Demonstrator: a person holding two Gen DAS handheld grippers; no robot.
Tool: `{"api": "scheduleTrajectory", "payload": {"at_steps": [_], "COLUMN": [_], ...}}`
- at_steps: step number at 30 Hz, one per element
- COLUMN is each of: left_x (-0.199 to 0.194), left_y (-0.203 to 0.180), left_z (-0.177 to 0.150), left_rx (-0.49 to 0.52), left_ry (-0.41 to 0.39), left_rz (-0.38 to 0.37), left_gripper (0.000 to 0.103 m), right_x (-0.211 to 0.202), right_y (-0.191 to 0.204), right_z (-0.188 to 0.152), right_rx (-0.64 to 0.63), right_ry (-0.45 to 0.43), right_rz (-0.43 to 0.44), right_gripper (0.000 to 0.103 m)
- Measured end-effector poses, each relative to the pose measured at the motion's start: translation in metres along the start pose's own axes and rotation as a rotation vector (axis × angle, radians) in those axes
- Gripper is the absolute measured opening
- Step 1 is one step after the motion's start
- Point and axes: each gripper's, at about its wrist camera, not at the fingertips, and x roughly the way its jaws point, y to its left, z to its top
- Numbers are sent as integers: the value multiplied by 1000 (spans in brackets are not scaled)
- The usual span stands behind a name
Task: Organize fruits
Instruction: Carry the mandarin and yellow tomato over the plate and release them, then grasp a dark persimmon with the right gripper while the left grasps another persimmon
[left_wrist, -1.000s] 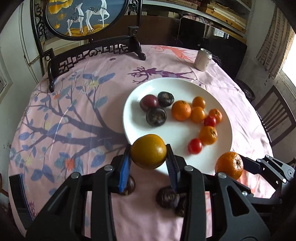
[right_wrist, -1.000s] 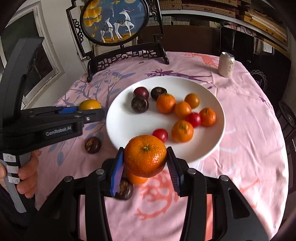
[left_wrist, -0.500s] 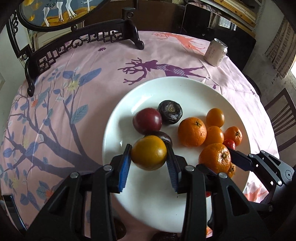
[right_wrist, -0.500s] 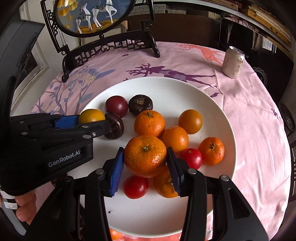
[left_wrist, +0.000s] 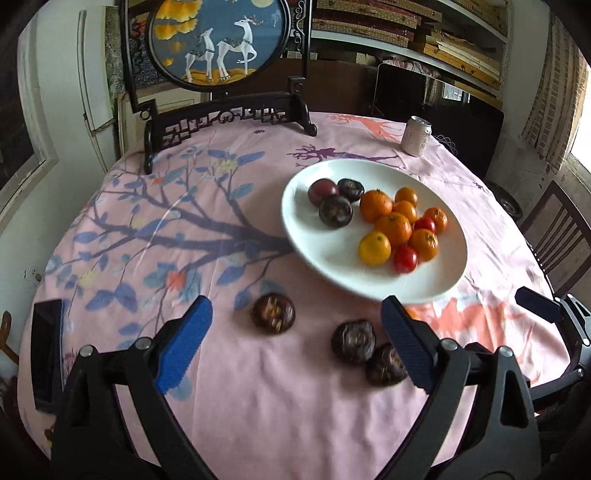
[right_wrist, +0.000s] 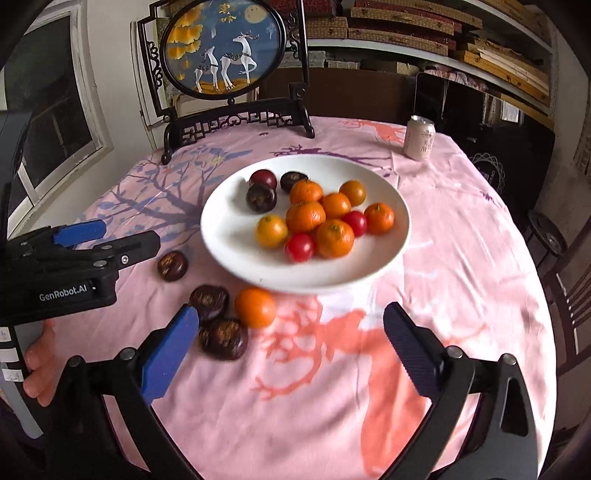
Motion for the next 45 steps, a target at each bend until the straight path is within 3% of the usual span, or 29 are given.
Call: {"api": "scheduleTrajectory", "payload": {"at_steps": [5,11,16,18,22,25,26,28,32,35,42,45], "left_x": [2,-4,2,3,4,4,4,4,6,12,60,82], "left_y": [18,33,37,38,41,42,42,43,45,49,30,18], "left_z": [-29,-35,-37,-38,-38,-37,-37,-37,-35,-32,-25,-19], "left_rx": [-31,-69,-75,-78,-83,-86,-86,-86,-80,-68,24,46], "left_ry": [50,47,68,74,72,71,71,73,78,84,169,207], "left_rz": [23,29,14,16,12,11,12,12,20,47,92,66], "left_gripper": [94,94,94,94,94,94,94,94,94,94,94,93], "right_x": [-5,1,28,39,60,73,74,74,68,48,23,22], "right_y": [6,22,39,45,48,51,53,56,44,34,3,-2], "right_z": [-22,-26,-31,-30,-26,-25,-24,-23,-22,-23,-38,-42], "right_rx": [19,-6,-35,-44,-48,-63,-81,-107,-35,-23,62,79], "right_ry": [47,64,123,131,160,171,162,157,166,141,129,130], "right_rz": [12,33,106,97,104,89,71,54,118,92,111,119], "right_gripper": [100,100,100,100,92,73,57,47,45,45,45,45]}}
